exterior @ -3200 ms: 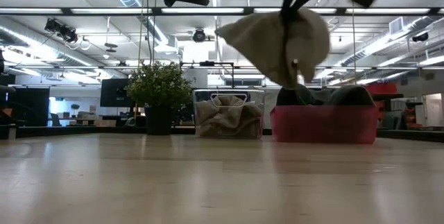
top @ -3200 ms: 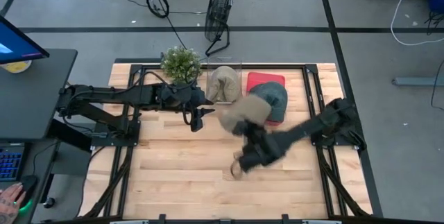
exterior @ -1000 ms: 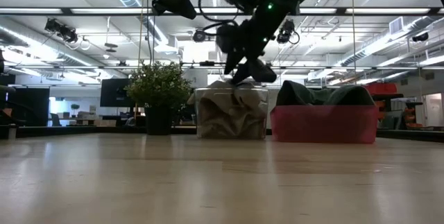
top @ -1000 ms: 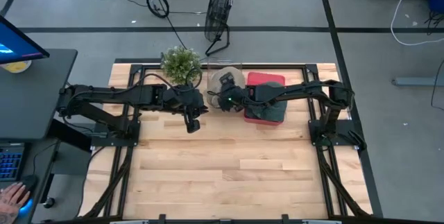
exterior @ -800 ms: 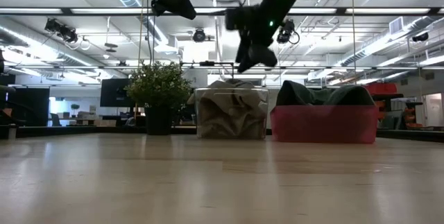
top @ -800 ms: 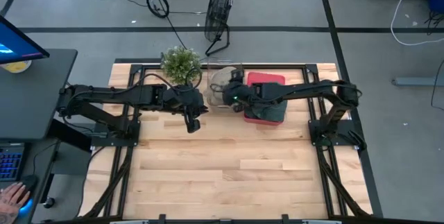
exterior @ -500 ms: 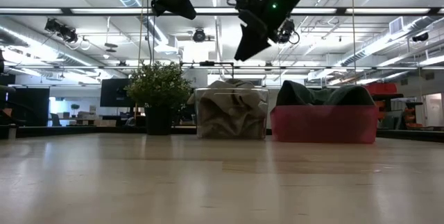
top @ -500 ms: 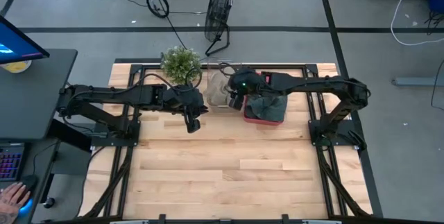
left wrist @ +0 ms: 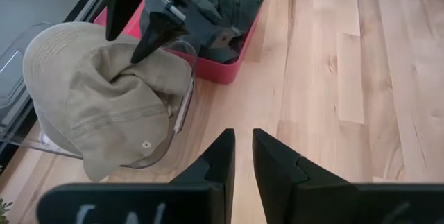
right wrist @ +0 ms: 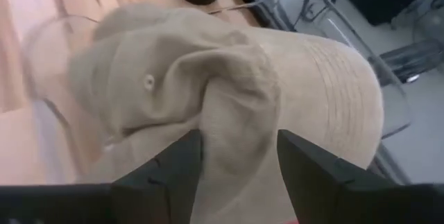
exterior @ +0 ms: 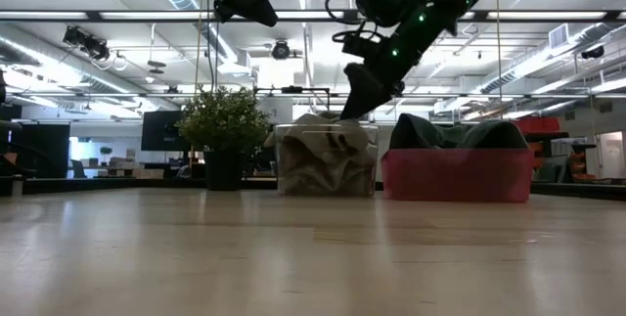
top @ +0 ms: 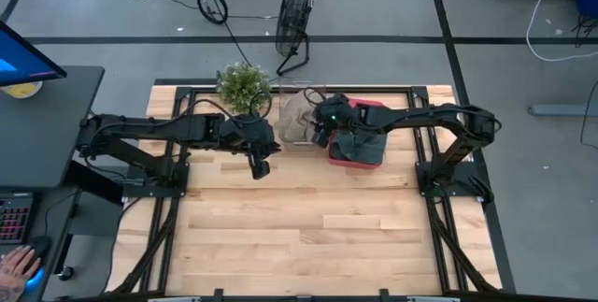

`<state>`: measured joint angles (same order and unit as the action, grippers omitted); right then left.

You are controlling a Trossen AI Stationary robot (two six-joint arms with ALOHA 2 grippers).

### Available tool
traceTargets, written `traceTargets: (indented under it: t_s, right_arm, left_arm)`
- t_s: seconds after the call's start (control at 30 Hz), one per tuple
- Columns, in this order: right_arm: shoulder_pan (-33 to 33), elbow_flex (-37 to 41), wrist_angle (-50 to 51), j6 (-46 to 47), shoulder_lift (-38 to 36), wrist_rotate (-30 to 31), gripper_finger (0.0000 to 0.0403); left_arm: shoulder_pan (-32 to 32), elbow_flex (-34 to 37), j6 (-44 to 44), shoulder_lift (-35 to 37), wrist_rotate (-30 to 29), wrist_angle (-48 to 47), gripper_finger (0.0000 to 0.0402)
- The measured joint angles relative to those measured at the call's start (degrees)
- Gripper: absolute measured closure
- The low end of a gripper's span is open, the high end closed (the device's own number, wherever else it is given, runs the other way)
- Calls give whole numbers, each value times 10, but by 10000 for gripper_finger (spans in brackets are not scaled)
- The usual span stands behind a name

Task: Pick & Place hat
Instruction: Put the brown cap into the transparent bin

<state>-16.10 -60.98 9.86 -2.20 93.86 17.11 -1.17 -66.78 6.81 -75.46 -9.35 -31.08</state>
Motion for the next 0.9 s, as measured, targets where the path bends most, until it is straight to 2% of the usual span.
traceTargets:
  t_s: [0.1, 0.17, 0.4, 0.53, 0.8, 0.9]
  right_arm:
    - [-6, 8, -20, -37, 8, 0, 216]
    - [-9, 8, -34, -56, 15, -1, 237]
    - [-30, 7, -77, -128, 42, -35, 387]
    - [-30, 6, -60, -162, 25, -31, 389]
    - [-25, -21, -49, -431, 4, -38, 398]
    - [-35, -22, -37, -490, 10, -55, 399]
  left_arm:
    - [0, 0, 0, 0, 0, 0, 349]
    - [0, 0, -1, 0, 0, 0, 349]
    - [0, 0, -1, 0, 0, 0, 349]
    - [0, 0, -1, 0, 0, 0, 349]
    - [0, 0, -1, 0, 0, -1, 349]
    - [0, 0, -1, 0, 0, -1, 349]
